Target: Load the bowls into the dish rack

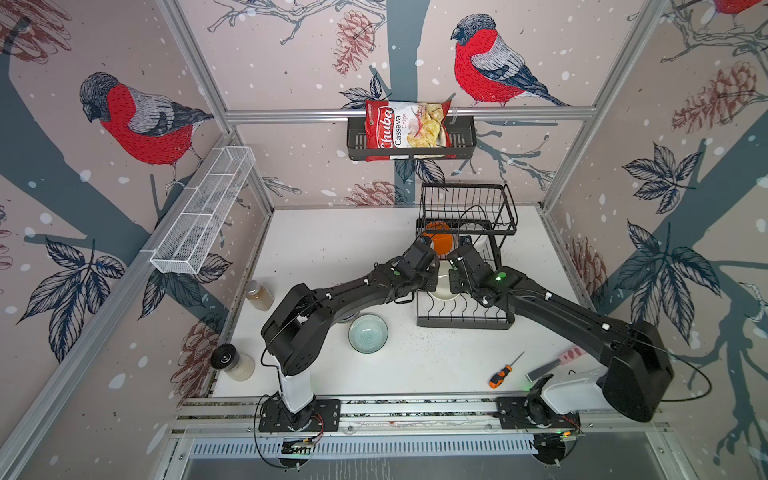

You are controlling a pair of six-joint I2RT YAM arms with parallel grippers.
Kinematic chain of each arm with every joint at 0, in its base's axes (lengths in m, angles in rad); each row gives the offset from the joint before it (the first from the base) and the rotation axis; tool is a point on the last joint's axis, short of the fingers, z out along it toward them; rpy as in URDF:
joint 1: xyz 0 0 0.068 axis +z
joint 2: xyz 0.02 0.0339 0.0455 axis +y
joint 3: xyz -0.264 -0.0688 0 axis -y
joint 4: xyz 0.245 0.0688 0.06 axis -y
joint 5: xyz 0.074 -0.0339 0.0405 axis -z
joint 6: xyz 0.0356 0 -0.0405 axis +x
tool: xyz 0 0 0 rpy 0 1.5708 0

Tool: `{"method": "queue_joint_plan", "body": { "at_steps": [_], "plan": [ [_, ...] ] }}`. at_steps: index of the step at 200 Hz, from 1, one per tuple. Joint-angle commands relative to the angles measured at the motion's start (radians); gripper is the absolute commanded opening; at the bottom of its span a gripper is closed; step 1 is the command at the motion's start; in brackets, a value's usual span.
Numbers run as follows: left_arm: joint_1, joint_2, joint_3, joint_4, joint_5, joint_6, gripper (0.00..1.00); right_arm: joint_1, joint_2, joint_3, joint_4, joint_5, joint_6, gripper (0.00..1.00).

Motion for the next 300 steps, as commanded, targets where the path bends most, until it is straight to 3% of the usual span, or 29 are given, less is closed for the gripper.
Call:
{"method": "queue_joint_plan", "body": {
  "at_steps": [1,41,61,78,125,217,300],
  "plan": [
    [0.003,-0.020,-0.004,0.029,0.035,-0.011,0.00,-0.005,0.012,0.016,-0.005,0.132,0.041,0.12],
    [0.004,-0.026,-0.010,0.032,0.033,-0.011,0.00,-0.004,0.026,0.028,-0.026,0.145,0.035,0.16],
    [0.004,-0.029,-0.012,0.034,0.031,-0.010,0.00,-0.004,0.027,0.029,-0.026,0.147,0.030,0.11],
    [0.004,-0.030,-0.014,0.036,0.031,-0.010,0.00,-0.004,0.035,0.034,-0.029,0.150,0.025,0.00],
    [0.004,-0.032,-0.020,0.041,0.032,-0.012,0.00,0.015,0.068,0.054,-0.066,0.239,0.043,0.00],
    [0.009,-0.047,-0.043,0.060,0.031,-0.014,0.57,0.036,0.091,0.074,-0.135,0.434,0.101,0.00],
    [0.014,-0.182,-0.145,0.141,0.026,-0.014,0.88,0.024,0.147,0.072,-0.167,0.592,0.112,0.00]
  ]
}}
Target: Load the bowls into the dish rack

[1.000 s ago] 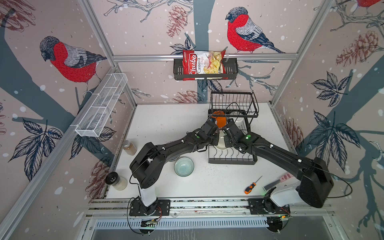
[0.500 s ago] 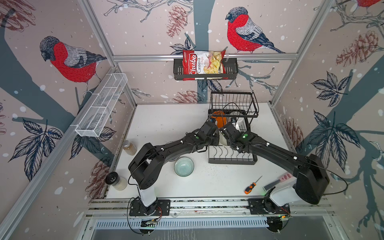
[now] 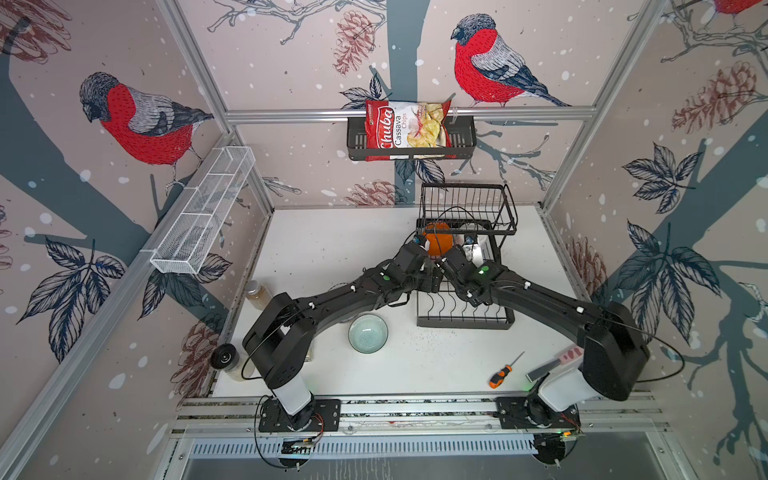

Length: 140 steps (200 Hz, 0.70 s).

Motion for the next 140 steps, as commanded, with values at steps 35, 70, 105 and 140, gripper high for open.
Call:
{"method": "queue_joint_plan", "body": {
  "at_steps": [35,70,105,140],
  "plan": [
    [0.017,-0.120,-0.118,0.119,-0.024,-0.018,0.92,-0.009,0.038,-0.003,-0.021,0.171,0.048,0.00],
    [0.043,-0.196,-0.226,0.196,-0.024,-0.024,0.93,-0.013,0.092,-0.009,-0.061,0.235,0.089,0.00],
    [0.062,-0.235,-0.254,0.181,-0.032,-0.024,0.93,-0.016,0.149,-0.009,-0.096,0.270,0.150,0.00],
    [0.075,-0.258,-0.276,0.183,-0.031,-0.024,0.93,-0.022,0.179,0.004,-0.113,0.304,0.174,0.00]
  ]
}}
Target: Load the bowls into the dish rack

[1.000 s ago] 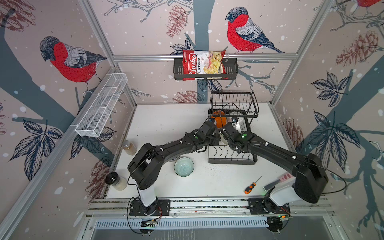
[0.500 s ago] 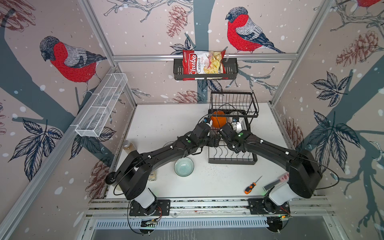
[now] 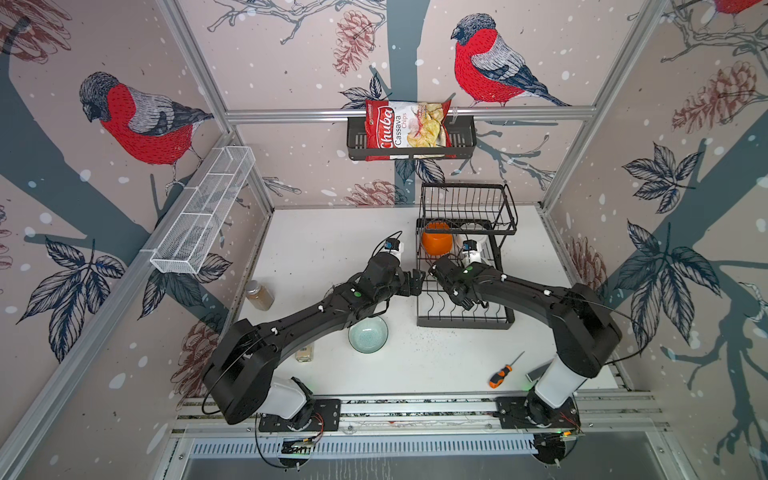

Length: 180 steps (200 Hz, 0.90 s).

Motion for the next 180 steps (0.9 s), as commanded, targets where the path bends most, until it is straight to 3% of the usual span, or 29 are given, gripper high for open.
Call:
{"method": "queue_joint_plan", "body": {
  "at_steps": [1,43,112,180],
  "plan": [
    [0.006,-0.015,-0.011,0.039,-0.006,0.004,0.94,-0.005,0.014,0.014,-0.026,0.097,0.058,0.00],
    [0.017,-0.032,-0.030,0.044,-0.008,0.004,0.94,-0.017,0.079,0.070,-0.144,0.189,0.146,0.00],
    [0.031,-0.043,-0.043,0.044,-0.005,0.010,0.94,-0.024,0.252,0.204,-0.479,0.280,0.452,0.00],
    [0.040,-0.052,-0.055,0.043,-0.008,0.011,0.94,-0.044,0.261,0.203,-0.352,0.270,0.325,0.00]
  ]
}}
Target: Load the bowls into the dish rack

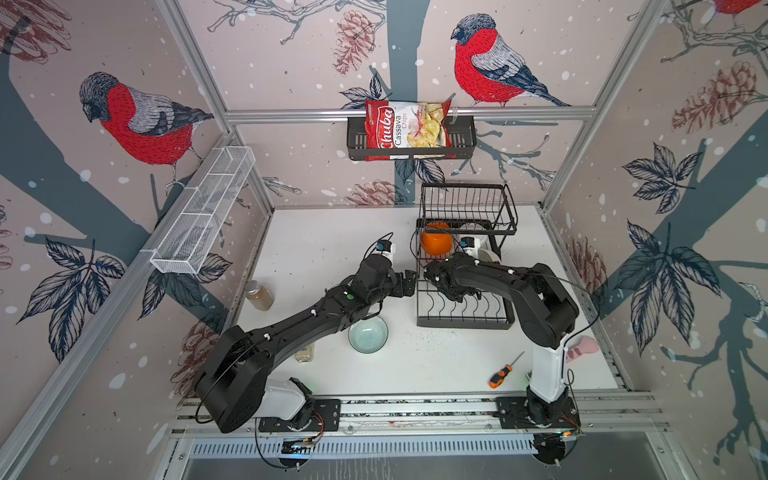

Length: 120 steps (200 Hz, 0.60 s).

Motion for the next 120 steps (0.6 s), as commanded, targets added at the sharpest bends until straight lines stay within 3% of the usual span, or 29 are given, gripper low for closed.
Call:
{"method": "queue_joint_plan", "body": {
  "at_steps": [1,59,120],
  "plan": [
    [0.003,-0.007,-0.005,0.040,-0.008,0.010,0.94,-0.008,0.000,-0.004,0.057,0.054,-0.056,0.00],
    [0.005,-0.012,-0.006,0.031,-0.015,0.010,0.94,-0.042,-0.075,-0.110,0.436,-0.038,-0.373,0.00],
    [0.006,-0.011,-0.007,0.030,-0.020,0.009,0.94,-0.073,-0.017,-0.080,0.424,0.004,-0.374,0.00]
  ]
}}
